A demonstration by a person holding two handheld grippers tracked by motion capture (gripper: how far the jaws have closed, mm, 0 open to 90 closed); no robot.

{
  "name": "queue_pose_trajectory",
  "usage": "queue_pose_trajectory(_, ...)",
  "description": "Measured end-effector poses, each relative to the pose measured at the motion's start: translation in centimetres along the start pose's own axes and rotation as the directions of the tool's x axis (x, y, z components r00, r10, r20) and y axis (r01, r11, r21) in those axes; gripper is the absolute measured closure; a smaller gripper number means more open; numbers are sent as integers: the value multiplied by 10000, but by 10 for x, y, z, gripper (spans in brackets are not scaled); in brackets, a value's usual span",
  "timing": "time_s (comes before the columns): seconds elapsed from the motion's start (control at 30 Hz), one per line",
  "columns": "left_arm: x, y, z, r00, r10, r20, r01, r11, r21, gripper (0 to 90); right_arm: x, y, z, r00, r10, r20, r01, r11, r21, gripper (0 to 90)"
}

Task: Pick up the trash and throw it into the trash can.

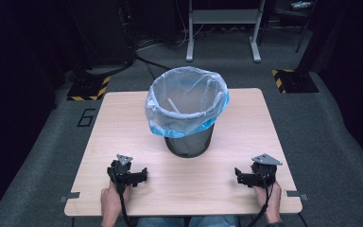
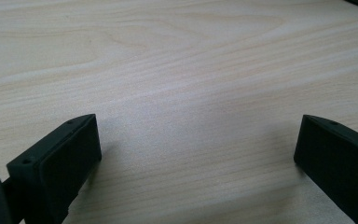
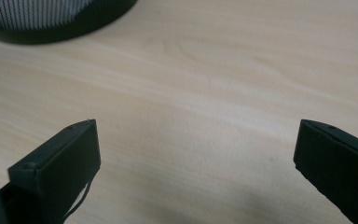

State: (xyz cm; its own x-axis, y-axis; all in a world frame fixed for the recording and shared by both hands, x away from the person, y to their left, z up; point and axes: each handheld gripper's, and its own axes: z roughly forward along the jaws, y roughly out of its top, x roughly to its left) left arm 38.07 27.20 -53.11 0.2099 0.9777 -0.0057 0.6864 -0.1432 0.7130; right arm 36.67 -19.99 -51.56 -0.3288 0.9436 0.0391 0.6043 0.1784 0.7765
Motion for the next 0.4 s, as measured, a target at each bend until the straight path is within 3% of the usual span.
queue_pose_trajectory(0.13, 0, 0, 0, 10000, 6, 16, -6, 10000, -12, 1, -8, -11, 5, 9999, 126, -70, -124, 9997, 194, 2)
queue_pose_trajectory(0.17, 0, 0, 0, 10000, 8, 10, -8, 10000, -9, 2, -8, -11, 5, 9998, 127, -134, -121, 9989, 463, 0)
queue_pose_trajectory(0.27, 0, 0, 0, 10000, 58, 11, -58, 10000, 16, 1, -5, -12, 5, 9993, -380, -59, 382, 9982, 454, 0)
queue_pose_trajectory(0.33, 0, 0, 0, 10000, 61, 6, -61, 10000, 22, 1, -2, -12, 8, 9967, -805, -41, 805, 9929, 874, 0)
queue_pose_trajectory(0.4, 0, 1, 0, 10000, 62, 24, -62, 10000, 36, 0, -1, -11, 9, 9968, -790, -147, 800, 9930, 865, 0)
